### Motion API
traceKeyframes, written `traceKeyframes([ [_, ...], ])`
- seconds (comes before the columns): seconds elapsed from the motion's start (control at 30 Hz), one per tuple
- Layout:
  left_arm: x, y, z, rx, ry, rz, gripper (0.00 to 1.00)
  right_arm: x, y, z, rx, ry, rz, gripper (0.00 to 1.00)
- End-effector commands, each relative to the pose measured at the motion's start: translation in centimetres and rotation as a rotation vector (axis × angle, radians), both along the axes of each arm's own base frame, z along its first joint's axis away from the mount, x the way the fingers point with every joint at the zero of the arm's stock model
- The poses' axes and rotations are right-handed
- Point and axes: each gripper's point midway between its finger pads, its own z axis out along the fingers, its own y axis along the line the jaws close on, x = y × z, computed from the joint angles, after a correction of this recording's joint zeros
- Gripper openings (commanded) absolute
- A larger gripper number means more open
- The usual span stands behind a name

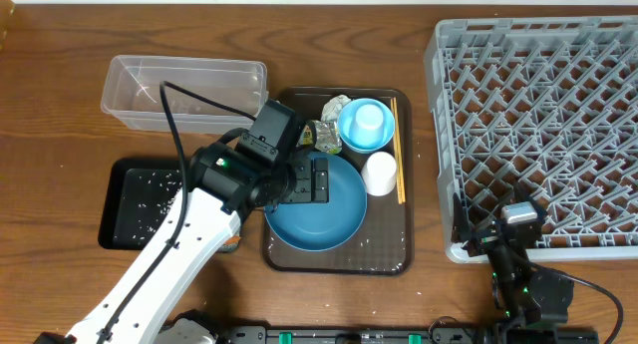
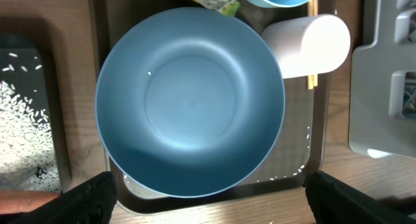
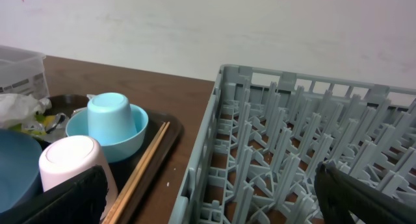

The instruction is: Sort waste into correct bins and load items into the dishwasher rack

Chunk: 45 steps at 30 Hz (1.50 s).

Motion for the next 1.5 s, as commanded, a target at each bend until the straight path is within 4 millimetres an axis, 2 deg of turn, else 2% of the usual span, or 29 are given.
traceKeyframes([
  [0.0,0.0,-0.6,0.6,-0.038,-0.002,0.009,0.95,0.0,-0.3,-0.1,0.012,0.002,-0.013,0.99],
  [0.07,-0.3,-2.3,1.1,-0.107,-0.003,-0.062,0.94,0.0,-0.3,-0.1,0.012,0.002,-0.012,0.99],
  [0.13,-1.3,-5.0,1.8,-0.196,-0.019,-0.253,0.93,0.0,-0.3,-0.1,0.012,0.002,-0.012,0.99],
  [0.2,-2.0,-6.6,2.0,-0.244,-0.017,-0.347,0.93,0.0,-0.3,-0.1,0.012,0.002,-0.012,0.99],
  [0.37,-1.7,-9.0,0.6,-0.239,-0.019,-0.402,0.94,0.0,-0.3,-0.1,0.012,0.002,-0.012,0.99],
  [0.47,0.0,-10.2,-0.8,-0.175,-0.079,-0.405,0.94,0.0,-0.3,-0.1,0.012,0.002,-0.012,0.99],
  [0.63,2.8,-10.9,-3.3,-0.016,-0.186,-0.373,0.95,0.0,-0.3,-0.1,0.012,0.002,-0.012,0.99],
  [0.73,3.7,-11.5,-4.5,0.041,-0.222,-0.368,0.95,0.0,-0.3,-0.1,0.012,0.002,-0.012,0.99],
  [0.83,4.2,-12.1,-5.4,0.065,-0.24,-0.369,0.95,0.0,-0.3,-0.1,0.012,0.002,-0.013,0.99],
  [0.87,4.3,-12.5,-5.7,0.064,-0.241,-0.373,0.99,0.0,-0.3,-0.1,0.012,0.002,-0.013,0.99],
  [1.27,6.4,-15.0,-9.1,0.043,-0.266,-0.369,0.98,0.0,-0.3,-0.1,0.012,0.002,-0.012,0.99],
  [1.47,7.1,-14.8,-9.8,0.076,-0.28,-0.352,0.98,0.0,-0.3,-0.1,0.012,0.002,-0.012,0.99],
])
